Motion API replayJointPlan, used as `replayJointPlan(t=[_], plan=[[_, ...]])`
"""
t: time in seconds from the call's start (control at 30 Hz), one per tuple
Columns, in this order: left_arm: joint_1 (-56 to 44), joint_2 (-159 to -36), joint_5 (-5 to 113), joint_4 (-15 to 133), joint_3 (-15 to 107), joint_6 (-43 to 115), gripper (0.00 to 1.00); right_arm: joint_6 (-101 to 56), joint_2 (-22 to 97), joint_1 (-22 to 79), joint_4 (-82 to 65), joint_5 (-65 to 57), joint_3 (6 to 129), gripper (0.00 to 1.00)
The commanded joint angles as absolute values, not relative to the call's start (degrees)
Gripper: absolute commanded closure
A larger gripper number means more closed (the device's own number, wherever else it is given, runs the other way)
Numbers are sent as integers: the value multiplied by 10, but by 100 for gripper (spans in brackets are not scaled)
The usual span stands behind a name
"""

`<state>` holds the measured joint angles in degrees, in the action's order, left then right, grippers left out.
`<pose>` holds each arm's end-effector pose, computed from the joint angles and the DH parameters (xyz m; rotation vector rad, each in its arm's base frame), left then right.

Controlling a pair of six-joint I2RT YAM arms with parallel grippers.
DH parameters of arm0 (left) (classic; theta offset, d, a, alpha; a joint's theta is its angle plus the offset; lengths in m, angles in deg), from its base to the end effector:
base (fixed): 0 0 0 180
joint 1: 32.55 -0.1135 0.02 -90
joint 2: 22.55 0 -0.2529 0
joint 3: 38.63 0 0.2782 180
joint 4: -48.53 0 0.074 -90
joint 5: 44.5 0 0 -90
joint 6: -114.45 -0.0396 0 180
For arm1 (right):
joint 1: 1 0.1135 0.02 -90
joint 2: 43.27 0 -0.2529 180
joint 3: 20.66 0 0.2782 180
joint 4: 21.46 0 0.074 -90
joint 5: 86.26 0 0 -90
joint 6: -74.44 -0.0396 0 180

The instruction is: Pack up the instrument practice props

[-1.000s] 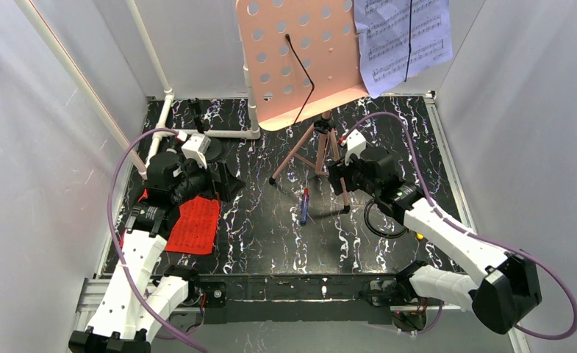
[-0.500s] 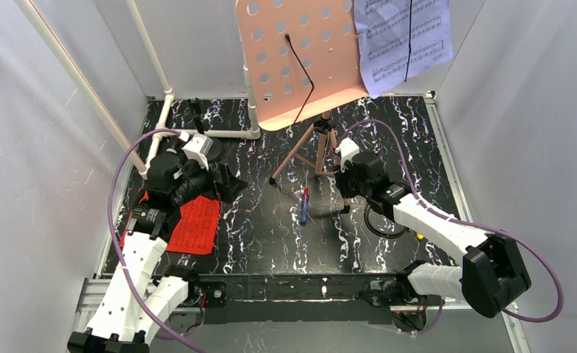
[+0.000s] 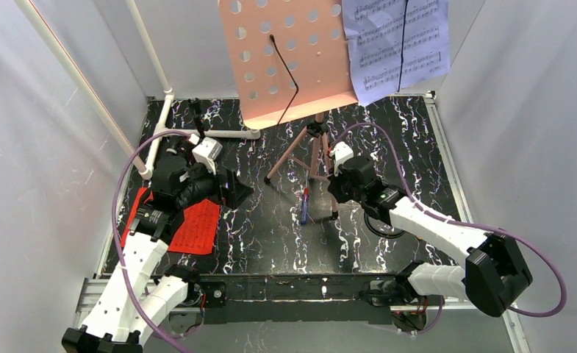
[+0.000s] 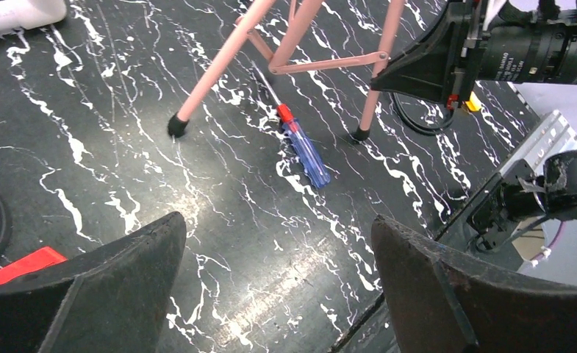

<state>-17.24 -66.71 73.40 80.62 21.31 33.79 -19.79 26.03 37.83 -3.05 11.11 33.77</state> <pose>0.1985 -0.0736 0.3347 0.4417 1.8357 -0.7473 0.2324 0.1805 0.2165 -0.5706 2.0845 0.2985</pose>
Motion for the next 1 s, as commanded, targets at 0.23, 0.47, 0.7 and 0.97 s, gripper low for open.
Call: replayJointPlan(t=[0.23,0.47,0.7,0.97], plan=[[-84,-664,708,827,253,342,7,-318,268,457,81,119,363,99],[2,-638,654,833,288,391,9,-312,206,461,114,139,395,69],[116,-667,588,855,375,420,11,-281,130,461,199,212,477,37],[251,-760,510,891,531,409,11,-243,62,460,296,275,594,25]])
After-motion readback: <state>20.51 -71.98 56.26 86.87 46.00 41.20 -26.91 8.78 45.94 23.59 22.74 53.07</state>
